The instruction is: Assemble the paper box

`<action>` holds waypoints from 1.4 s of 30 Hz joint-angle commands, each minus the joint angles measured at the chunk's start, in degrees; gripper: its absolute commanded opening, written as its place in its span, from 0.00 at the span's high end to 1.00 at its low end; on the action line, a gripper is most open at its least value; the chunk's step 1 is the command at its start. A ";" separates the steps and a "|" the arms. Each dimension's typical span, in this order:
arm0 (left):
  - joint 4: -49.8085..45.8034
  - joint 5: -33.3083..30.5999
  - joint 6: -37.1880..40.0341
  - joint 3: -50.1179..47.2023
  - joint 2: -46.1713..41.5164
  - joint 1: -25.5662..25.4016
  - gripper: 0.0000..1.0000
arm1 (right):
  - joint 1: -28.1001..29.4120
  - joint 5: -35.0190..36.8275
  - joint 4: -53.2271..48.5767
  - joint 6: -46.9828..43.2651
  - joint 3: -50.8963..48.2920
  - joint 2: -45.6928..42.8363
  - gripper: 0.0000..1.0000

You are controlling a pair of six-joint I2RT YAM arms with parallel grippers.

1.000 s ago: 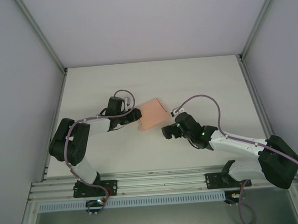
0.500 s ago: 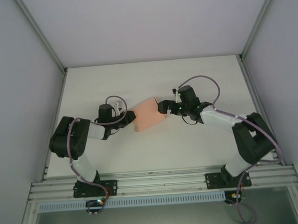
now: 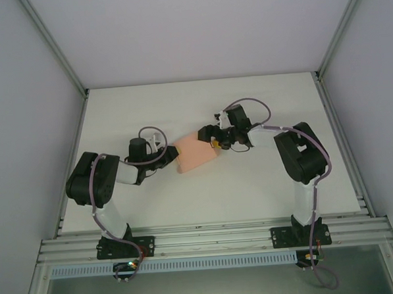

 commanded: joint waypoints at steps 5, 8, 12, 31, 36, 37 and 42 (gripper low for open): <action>-6.68 -1.43 2.17 -0.44 1.30 0.73 0.68 | 0.48 -8.14 4.80 3.56 0.21 1.02 0.33; -7.73 -1.41 3.52 0.38 -0.54 0.49 0.67 | 0.18 -7.78 5.56 4.57 -0.47 0.06 0.45; -14.28 -2.58 7.56 3.53 -5.08 -0.06 0.60 | -0.38 -8.64 10.23 8.44 -2.87 -1.47 0.55; -26.43 -32.48 69.94 7.51 -28.26 -30.40 0.00 | -10.09 -5.02 -28.33 13.65 -4.37 -18.30 0.65; -26.54 -33.55 76.64 8.55 -24.29 -35.14 0.00 | -11.38 -7.85 -29.89 17.36 -6.40 -22.40 0.68; -27.03 -34.10 77.28 9.22 -23.18 -35.64 0.00 | -11.38 -7.64 -30.36 17.59 -6.50 -23.13 0.68; -22.99 -40.97 79.99 9.73 -18.22 -37.36 0.00 | -11.47 -5.93 -36.67 16.50 -4.44 -26.24 0.66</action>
